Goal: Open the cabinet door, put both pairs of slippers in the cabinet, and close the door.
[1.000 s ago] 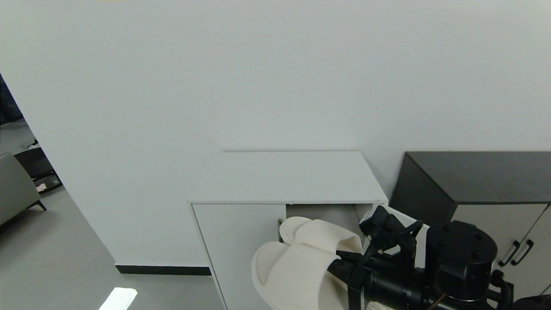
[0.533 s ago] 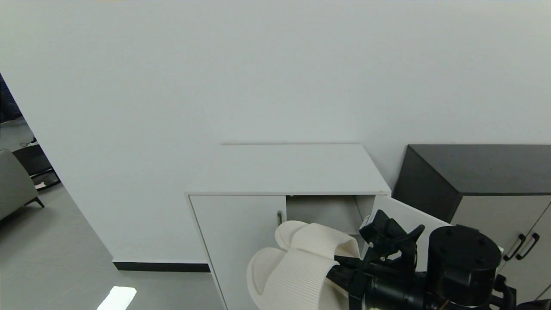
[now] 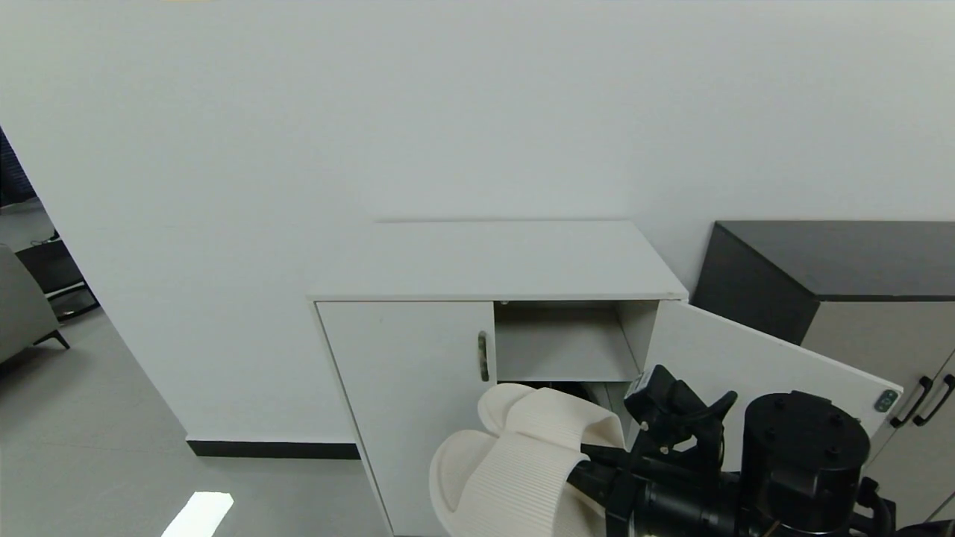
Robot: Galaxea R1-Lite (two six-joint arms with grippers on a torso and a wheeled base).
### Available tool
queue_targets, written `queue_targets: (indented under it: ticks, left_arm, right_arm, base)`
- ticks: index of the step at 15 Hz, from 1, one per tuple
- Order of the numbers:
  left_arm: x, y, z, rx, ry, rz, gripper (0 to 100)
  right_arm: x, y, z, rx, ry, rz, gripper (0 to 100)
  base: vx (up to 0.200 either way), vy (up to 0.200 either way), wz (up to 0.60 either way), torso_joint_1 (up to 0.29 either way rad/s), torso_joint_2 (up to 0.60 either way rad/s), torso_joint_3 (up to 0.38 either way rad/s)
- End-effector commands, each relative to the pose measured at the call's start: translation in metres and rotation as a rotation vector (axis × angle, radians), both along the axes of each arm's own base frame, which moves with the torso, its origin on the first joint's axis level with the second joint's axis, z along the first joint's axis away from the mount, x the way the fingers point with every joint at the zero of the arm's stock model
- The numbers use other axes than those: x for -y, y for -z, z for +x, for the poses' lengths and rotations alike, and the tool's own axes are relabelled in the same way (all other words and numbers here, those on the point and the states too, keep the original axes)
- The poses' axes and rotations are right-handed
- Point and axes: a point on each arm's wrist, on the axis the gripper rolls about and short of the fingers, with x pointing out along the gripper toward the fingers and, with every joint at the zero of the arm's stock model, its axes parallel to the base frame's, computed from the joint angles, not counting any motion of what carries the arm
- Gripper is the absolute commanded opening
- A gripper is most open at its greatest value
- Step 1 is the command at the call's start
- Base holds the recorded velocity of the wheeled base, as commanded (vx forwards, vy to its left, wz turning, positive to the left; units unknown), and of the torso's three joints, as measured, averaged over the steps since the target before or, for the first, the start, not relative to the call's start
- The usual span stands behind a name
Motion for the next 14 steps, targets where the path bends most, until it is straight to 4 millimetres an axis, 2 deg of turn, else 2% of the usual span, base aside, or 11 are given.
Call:
queue_targets:
  ticks: [1,14]
  left_arm:
    - [0.0000,0.0000,0.0000,0.000,0.000,0.000,0]
    - [0.0000,0.0001,0.0000,0.000,-0.001,0.000,0]
  right_arm:
    - [-0.0002,0.0007,-0.0004,-0.001,-0.002,-0.002,0]
    - [-0.0013,0.0082,-0.0036,0.003,-0.023,-0.001,0]
  base:
    - [0.000,0.000,0.00,-0.242,0.53,0.300]
    - [0.000,0.000,0.00,-0.207,0.50,0.285]
